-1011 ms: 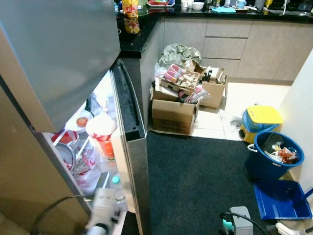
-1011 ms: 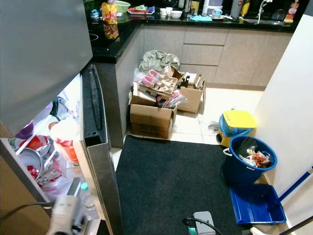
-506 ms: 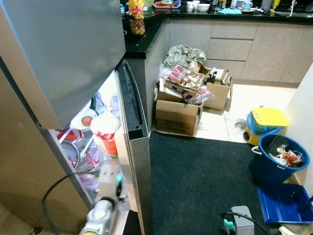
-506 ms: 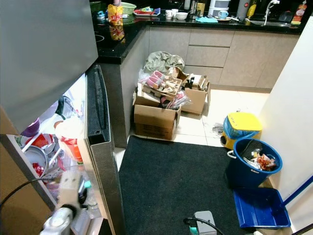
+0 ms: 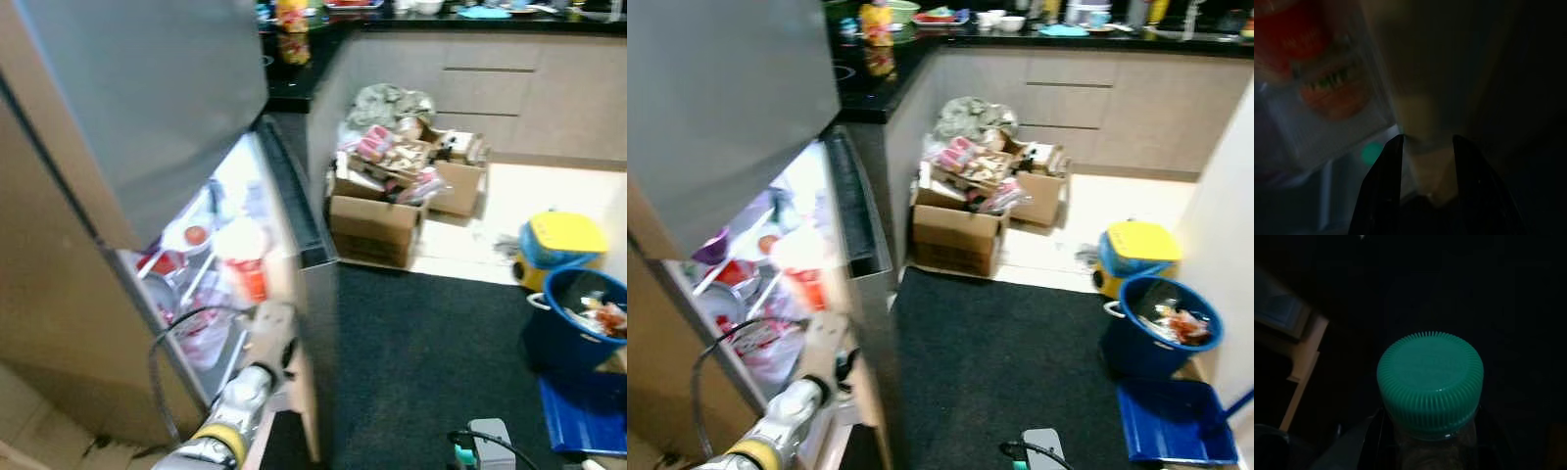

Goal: Restocking fridge

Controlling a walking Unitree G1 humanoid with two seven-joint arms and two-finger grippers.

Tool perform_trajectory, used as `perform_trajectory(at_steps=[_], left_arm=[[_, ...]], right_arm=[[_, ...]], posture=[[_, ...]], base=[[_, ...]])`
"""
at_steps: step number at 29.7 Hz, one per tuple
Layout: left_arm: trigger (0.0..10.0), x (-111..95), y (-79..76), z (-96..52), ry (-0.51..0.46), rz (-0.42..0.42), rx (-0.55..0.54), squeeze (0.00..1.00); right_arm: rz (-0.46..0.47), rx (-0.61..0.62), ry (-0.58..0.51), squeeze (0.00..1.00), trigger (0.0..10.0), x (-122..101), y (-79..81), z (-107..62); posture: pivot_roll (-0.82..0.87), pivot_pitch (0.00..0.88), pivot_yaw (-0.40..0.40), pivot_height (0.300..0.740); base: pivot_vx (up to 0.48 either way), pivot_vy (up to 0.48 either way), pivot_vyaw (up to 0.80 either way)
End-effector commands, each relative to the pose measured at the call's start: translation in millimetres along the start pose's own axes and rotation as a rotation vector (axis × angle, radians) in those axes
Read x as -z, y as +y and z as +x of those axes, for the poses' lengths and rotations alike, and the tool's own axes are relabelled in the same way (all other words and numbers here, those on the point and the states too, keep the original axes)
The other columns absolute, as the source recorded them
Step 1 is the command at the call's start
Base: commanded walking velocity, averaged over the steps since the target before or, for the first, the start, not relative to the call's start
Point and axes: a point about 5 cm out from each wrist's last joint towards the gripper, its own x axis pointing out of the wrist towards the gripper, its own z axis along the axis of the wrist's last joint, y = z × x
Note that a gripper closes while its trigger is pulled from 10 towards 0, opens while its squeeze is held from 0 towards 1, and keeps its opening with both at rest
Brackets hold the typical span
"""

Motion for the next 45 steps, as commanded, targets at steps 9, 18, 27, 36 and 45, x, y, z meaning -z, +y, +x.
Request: perform_trajectory(at_steps=[9, 18, 27, 36, 45], left_arm=[[10.0, -43, -173.0, -2.5, -0.189, 0.049, 0.950, 0.00], [10.0, -26, -121.3, 5.3, -0.129, 0.035, 0.708, 0.00], [10.0, 24, -59.3, -9.0, 0.065, 0.164, 0.470, 0.00], [10.0, 110, 12.6, -70.6, 0.318, -0.081, -0.039, 0.00], [10.0, 104, 4.7, -65.3, 0.269, -0.092, -0.041, 0.00]], right_arm=[[0.018, 0.018, -0.017, 0.00, 10.0, 1, -2.6, -1.7], [0.013, 0.013, -0.004, 0.00, 10.0, 4, -0.7, -1.6], [-0.005, 0.009, -0.012, 0.00, 10.0, 0, 2.3, -0.1], [-0.081, 0.079, -0.068, 0.00, 10.0, -11, -5.7, 0.0], [-0.089, 0.129, -0.102, 0.00, 10.0, -19, -11.4, 0.1]], posture=[[-0.09, 0.041, 0.030, 0.734], [-0.10, 0.040, 0.033, 0.734], [-0.08, 0.032, 0.020, 0.734], [-0.09, 0.026, 0.011, 0.734], [-0.10, 0.031, 0.017, 0.734]], base=[[0.000, 0.000, 0.00], [0.000, 0.000, 0.00], [0.000, 0.000, 0.00], [0.000, 0.000, 0.00], [0.000, 0.000, 0.00]])
